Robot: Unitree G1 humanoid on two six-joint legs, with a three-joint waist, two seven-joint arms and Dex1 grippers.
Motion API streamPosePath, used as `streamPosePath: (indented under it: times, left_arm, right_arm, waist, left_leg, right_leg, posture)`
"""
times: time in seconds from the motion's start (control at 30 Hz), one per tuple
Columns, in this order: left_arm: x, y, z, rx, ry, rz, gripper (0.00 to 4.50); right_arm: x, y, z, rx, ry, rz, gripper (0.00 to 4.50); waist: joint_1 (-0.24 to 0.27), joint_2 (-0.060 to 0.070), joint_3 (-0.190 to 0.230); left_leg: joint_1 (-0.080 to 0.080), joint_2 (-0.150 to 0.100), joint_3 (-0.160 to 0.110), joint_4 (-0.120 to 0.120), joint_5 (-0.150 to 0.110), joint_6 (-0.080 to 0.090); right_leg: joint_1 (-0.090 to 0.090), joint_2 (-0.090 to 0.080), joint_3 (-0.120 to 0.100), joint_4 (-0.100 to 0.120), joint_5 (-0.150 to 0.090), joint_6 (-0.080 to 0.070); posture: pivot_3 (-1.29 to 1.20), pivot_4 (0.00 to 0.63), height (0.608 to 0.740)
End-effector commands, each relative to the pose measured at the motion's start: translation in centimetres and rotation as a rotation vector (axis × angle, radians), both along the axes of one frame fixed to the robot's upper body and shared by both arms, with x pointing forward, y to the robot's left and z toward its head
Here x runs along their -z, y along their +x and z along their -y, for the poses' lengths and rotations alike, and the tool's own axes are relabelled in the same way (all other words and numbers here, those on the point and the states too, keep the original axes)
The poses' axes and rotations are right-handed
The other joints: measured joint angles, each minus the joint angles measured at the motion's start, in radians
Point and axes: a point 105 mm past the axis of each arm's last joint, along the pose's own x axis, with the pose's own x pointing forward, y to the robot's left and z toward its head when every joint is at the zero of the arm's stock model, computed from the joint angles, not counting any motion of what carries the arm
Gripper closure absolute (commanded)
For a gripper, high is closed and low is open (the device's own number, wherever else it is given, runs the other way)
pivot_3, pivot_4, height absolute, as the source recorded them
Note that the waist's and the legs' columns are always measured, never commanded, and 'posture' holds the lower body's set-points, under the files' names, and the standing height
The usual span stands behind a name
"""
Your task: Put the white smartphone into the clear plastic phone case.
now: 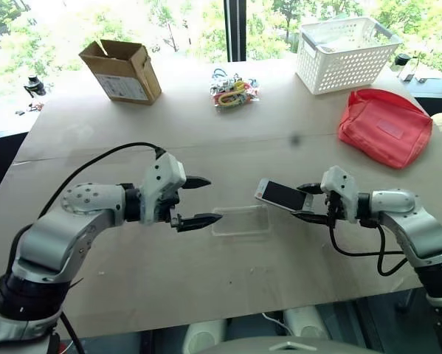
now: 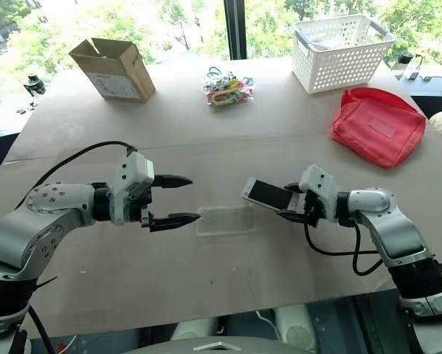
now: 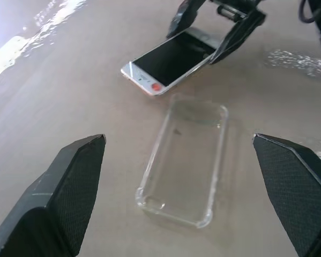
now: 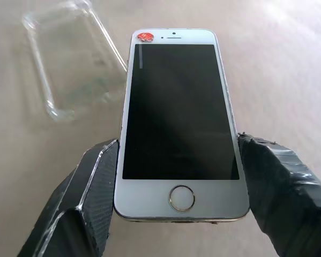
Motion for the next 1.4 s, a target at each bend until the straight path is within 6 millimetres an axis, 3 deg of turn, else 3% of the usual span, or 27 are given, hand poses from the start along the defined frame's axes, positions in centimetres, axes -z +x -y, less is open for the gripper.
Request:
streamPosePath:
  times: [0.03,0.2,0.3,0.5,0.57,0.83,0.93,1.4]
  left_arm:
    - [-1.6,0.8,-0.2,-0.041,-0.048,0.068,0.00]
    - [-2.4,0.7,0.9,0.006,-0.147,0.058,0.00]
    - [-1.7,0.8,1.6,0.032,-0.170,0.023,0.76]
    - [0.0,1.4,3.0,0.081,-0.196,-0.026,3.73]
    - [1.0,1.4,3.6,0.114,-0.165,-0.042,4.45]
    - [3.2,1.9,4.7,0.145,-0.105,-0.043,4.45]
    - [4.7,1.3,4.9,0.159,-0.065,-0.074,4.45]
    - [8.2,0.3,5.1,0.123,-0.041,-0.156,4.45]
  right_arm:
    - [-2.0,-1.4,-2.6,-0.158,0.013,0.054,1.56]
    - [-0.6,-1.8,-2.8,-0.241,-0.119,0.086,1.56]
    - [-0.3,-1.4,-2.9,-0.271,-0.163,0.108,1.56]
    - [-0.5,-0.9,-3.7,-0.310,-0.179,0.133,1.56]
    - [-0.3,-1.0,-4.0,-0.337,-0.198,0.134,1.56]
    - [0.1,-1.3,-4.2,-0.369,-0.237,0.145,1.56]
    - [0.8,-1.5,-4.0,-0.362,-0.262,0.129,1.56]
    - [1.1,-2.1,-4.5,-0.439,-0.286,0.161,1.56]
  waist:
    - [0.002,0.000,0.000]
    - [0.010,0.001,0.001]
    - [0.012,0.000,0.001]
    - [0.007,0.000,0.001]
    - [0.006,0.000,0.001]
    - [0.006,0.000,0.001]
    - [0.006,0.000,0.001]
    - [0.006,0.000,0.001]
  left_leg:
    - [-0.001,0.000,0.000,0.000,0.000,0.000]
    - [-0.002,-0.001,-0.001,0.000,0.000,0.000]
    - [-0.003,-0.002,0.000,0.001,0.000,0.000]
    - [-0.001,-0.002,0.000,0.001,0.000,0.000]
    - [-0.002,-0.002,0.000,0.001,0.000,0.000]
    - [-0.002,-0.002,0.000,0.001,0.000,-0.001]
    - [-0.002,-0.002,0.000,0.001,0.000,-0.001]
    - [-0.001,-0.002,0.000,0.002,0.000,0.000]
  right_leg:
    - [-0.001,-0.001,0.000,0.000,0.000,0.000]
    - [-0.001,-0.003,-0.002,-0.002,0.000,0.000]
    - [0.000,-0.004,-0.002,-0.002,0.000,0.000]
    - [0.000,-0.003,-0.002,0.000,0.000,0.000]
    - [-0.001,-0.003,-0.002,0.000,0.000,0.000]
    - [-0.001,-0.003,-0.002,0.000,0.000,0.000]
    - [-0.001,-0.003,-0.002,0.001,0.000,0.000]
    - [-0.001,-0.003,-0.002,0.001,0.000,0.000]
  posture:
    - [0.00,0.150,0.740]
    - [0.00,0.150,0.740]
    - [0.00,0.150,0.740]
    - [0.00,0.150,0.740]
    - [0.00,0.150,0.740]
    - [0.00,0.150,0.740]
    - [0.00,0.150,0.740]
    - [0.00,0.150,0.740]
